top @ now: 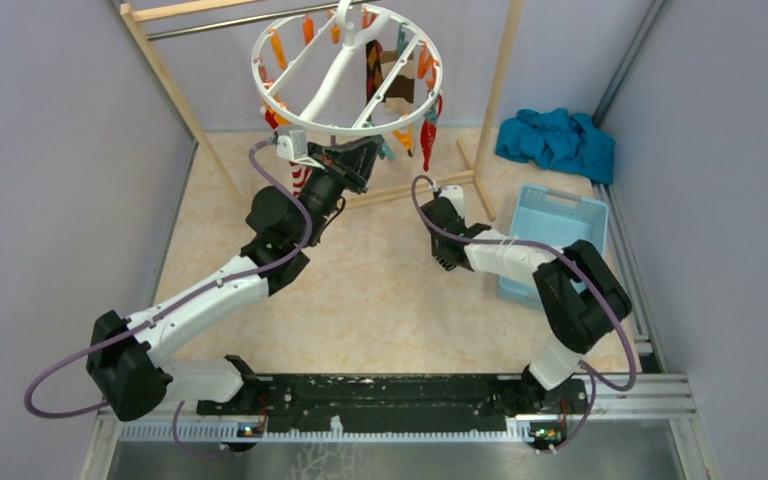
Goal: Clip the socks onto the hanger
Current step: Pick up the sock at the center of the board, then clamp the sock onto the hanger.
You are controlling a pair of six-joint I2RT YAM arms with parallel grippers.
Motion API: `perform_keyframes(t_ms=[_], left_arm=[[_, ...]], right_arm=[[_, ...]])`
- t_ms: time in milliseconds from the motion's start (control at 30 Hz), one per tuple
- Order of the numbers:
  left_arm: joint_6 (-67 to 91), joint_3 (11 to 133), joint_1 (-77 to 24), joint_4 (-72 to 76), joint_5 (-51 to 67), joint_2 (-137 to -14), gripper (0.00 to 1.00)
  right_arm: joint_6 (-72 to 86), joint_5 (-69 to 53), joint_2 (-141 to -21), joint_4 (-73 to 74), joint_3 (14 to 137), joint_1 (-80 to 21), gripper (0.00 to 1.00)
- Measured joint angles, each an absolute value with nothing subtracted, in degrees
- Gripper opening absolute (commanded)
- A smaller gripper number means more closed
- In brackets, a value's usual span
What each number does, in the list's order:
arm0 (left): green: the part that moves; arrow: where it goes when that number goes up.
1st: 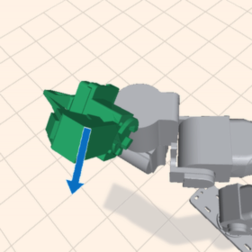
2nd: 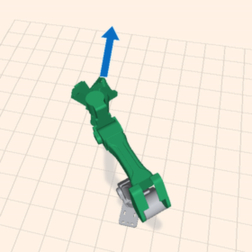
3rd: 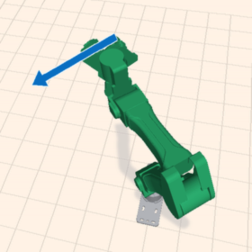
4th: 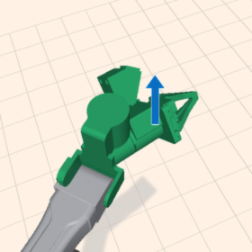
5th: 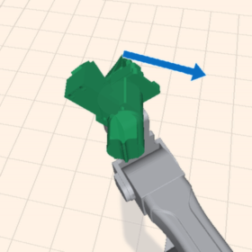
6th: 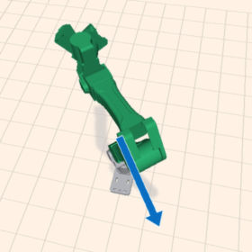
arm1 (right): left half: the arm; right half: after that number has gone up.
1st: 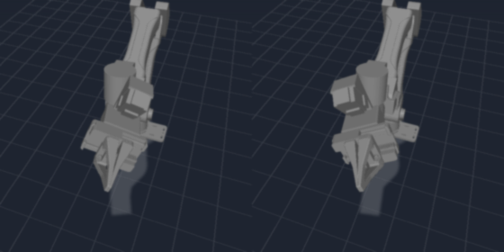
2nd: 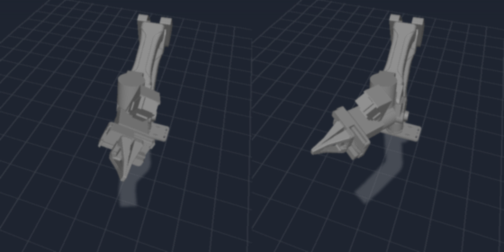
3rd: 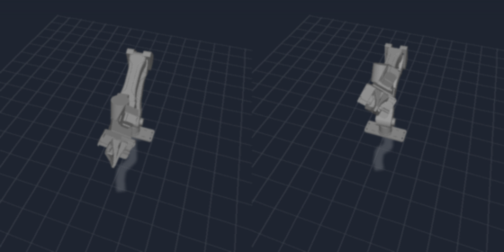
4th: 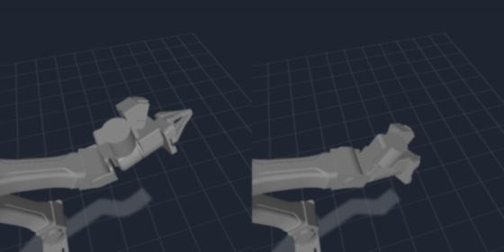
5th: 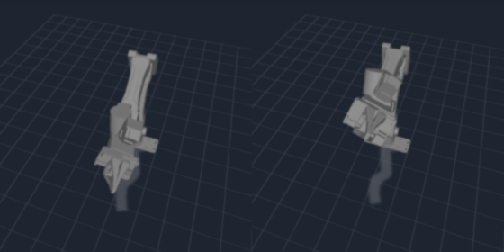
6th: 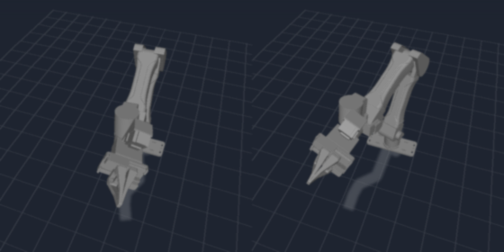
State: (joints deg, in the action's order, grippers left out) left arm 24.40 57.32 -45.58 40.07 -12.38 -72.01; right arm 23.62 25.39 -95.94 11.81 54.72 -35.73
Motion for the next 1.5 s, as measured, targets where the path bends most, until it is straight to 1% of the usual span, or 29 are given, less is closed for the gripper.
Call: perform_keyframes(t_ms=[100,267,367,533,667,867,1100,1300,1500], left_arm=[[24.4,57.3,-45.5,40.1,-12.4,-72.0,0.0],[24.4,57.3,-45.5,40.1,-12.3,-72.0,0.0],[24.4,57.3,-45.3,40.1,-11.9,-72.0,0.0],[24.4,57.3,-45.2,40.1,-11.3,-72.0,0.0],[24.4,57.3,-45.2,40.1,-11.0,-71.9,0.0],[24.4,57.3,-45.2,40.1,-10.8,-71.1,0.0],[24.4,57.3,-45.2,40.1,-10.6,-70.8,0.0],[24.4,57.3,-45.2,40.0,-10.6,-70.8,0.0],[24.5,57.3,-45.2,40.0,-10.6,-70.9,0.0]], right_arm=[[22.9,25.3,-91.4,11.7,53.1,-35.7,0.0],[18.0,21.2,-76.4,8.6,47.3,-35.5,0.0],[13.7,14.7,-66.0,5.9,44.8,-35.0,0.0],[8.0,3.1,-57.7,4.3,44.8,-34.6,0.0],[6.0,-6.3,-56.6,4.2,45.3,-34.6,0.0],[5.3,-11.4,-56.8,4.0,48.2,-34.6,0.0],[5.8,-11.0,-59.0,0.5,54.6,-34.6,0.0],[6.6,-6.1,-61.0,-1.2,57.3,-34.6,0.0],[7.1,-5.4,-63.0,-1.4,59.2,-34.6,0.0]])
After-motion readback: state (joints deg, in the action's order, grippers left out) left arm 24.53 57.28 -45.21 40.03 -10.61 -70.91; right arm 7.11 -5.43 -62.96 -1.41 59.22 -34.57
